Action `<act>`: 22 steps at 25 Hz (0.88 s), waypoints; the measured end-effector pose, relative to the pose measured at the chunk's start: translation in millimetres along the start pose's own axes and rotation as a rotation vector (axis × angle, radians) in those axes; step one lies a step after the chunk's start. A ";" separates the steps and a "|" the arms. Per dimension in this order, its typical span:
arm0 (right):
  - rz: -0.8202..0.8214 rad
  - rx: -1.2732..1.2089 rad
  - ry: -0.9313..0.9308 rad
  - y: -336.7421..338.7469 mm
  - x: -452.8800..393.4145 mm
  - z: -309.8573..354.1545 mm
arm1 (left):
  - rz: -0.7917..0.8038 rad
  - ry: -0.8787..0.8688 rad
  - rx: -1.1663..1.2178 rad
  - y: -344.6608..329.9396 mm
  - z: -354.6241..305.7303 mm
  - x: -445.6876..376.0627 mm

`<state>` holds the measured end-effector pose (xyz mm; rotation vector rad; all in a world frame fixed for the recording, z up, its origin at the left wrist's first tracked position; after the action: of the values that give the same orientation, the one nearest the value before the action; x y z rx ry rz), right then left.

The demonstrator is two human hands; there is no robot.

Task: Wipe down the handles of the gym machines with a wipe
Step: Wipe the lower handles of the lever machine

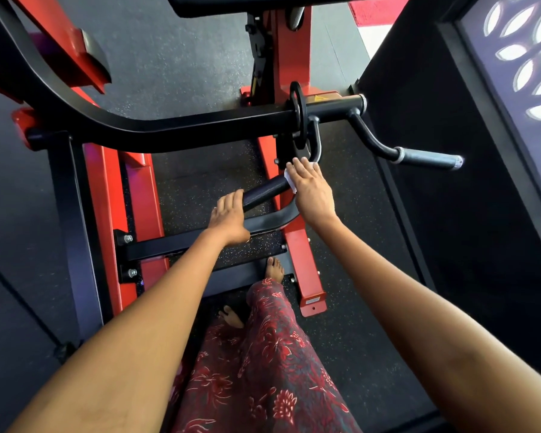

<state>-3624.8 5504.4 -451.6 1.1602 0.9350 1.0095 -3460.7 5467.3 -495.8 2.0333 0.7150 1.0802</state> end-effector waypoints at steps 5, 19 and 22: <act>0.013 0.160 -0.079 0.6 -25.1 -20.5 | 0.008 0.010 -0.016 -0.3 1.4 -1.0; -0.118 -0.254 -0.216 -8.4 -5.7 -25.6 | 0.029 0.007 -0.014 -3.6 3.9 -1.2; -0.364 -0.753 -0.872 -15.6 19.6 -12.1 | 0.039 0.007 0.016 -3.6 4.5 -1.7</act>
<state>-3628.6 5524.8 -470.2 0.6257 0.0221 0.3935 -3458.2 5466.7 -501.2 2.0657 0.6916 1.1075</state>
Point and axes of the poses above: each hand's wrist, its own x-axis away from the middle knuckle, its own y-axis out of the back of the hand, z = x × y, the point moved 6 cm from there along -x, towards the middle knuckle, and after that the axes turned 9 degrees about -z, right-handed, at the moved point
